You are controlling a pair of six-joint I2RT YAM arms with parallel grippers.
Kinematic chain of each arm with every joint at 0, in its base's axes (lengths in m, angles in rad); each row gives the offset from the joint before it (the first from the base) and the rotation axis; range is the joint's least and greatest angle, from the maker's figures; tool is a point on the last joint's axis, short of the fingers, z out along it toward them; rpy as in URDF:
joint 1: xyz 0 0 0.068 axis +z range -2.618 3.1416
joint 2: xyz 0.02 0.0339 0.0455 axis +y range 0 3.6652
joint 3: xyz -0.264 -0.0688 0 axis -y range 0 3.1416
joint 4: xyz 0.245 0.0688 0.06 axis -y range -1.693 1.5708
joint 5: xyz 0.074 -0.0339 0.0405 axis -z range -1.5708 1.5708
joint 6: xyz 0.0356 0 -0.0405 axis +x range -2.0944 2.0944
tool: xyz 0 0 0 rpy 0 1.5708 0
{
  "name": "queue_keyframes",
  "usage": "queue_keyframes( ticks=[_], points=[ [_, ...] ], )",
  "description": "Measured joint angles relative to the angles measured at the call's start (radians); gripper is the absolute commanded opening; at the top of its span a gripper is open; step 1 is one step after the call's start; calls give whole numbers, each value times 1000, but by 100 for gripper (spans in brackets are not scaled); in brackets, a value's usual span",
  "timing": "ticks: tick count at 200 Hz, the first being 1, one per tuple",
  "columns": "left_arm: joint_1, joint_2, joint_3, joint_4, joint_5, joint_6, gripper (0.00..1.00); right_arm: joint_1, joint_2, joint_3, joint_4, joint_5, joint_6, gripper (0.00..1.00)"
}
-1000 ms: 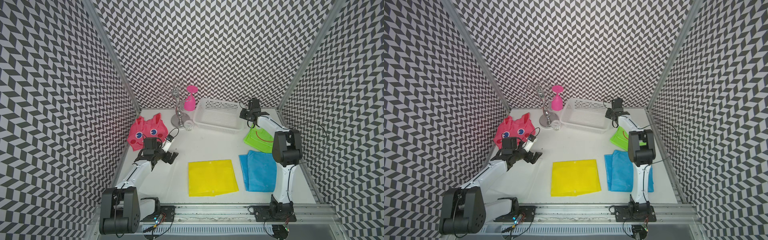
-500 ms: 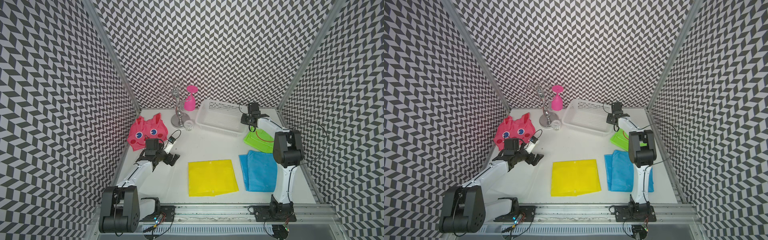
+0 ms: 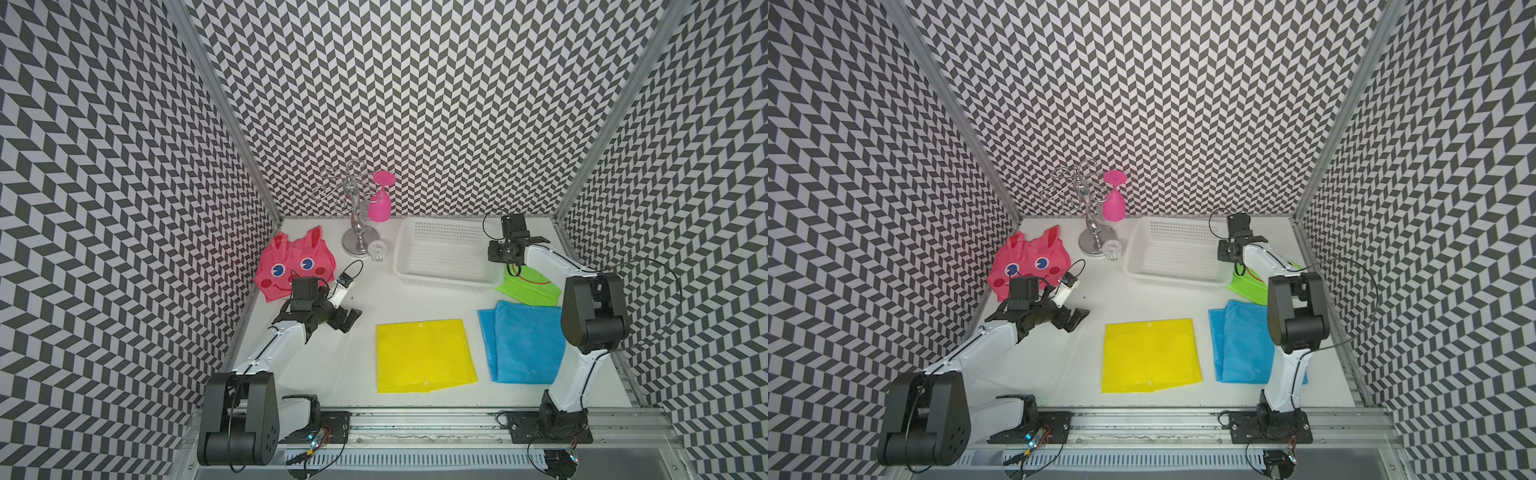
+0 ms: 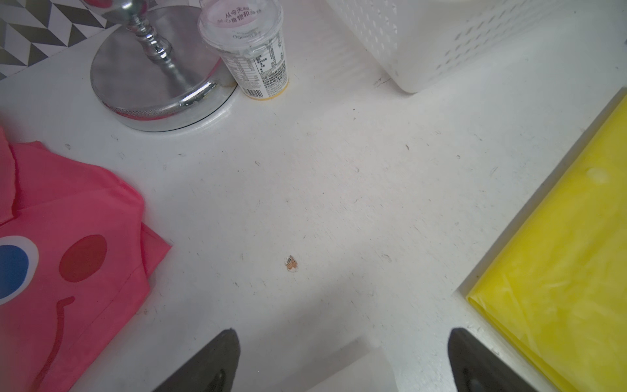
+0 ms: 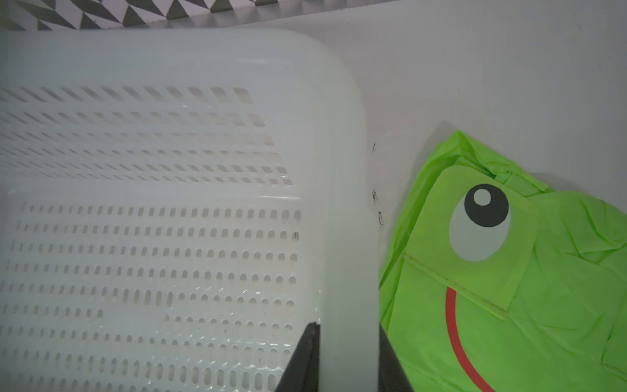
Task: Put the folded raincoat in the basket
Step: Move the basket to the center of the board.
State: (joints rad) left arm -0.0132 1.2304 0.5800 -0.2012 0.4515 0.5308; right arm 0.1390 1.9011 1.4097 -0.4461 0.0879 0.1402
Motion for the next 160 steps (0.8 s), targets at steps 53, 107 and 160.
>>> queue_keyframes(
  ticks=[53, 107, 160],
  points=[
    [0, -7, 0, -10, 24, 3, 99, 117, -6, -4, -18, -9, -74, 25],
    [0, -8, 0, -11, 35, 4, 99, 151, -6, -5, -49, -70, -95, 32],
    [0, -8, 0, -14, 37, 5, 100, 159, -6, -5, -47, -144, -43, 44]
  ],
)
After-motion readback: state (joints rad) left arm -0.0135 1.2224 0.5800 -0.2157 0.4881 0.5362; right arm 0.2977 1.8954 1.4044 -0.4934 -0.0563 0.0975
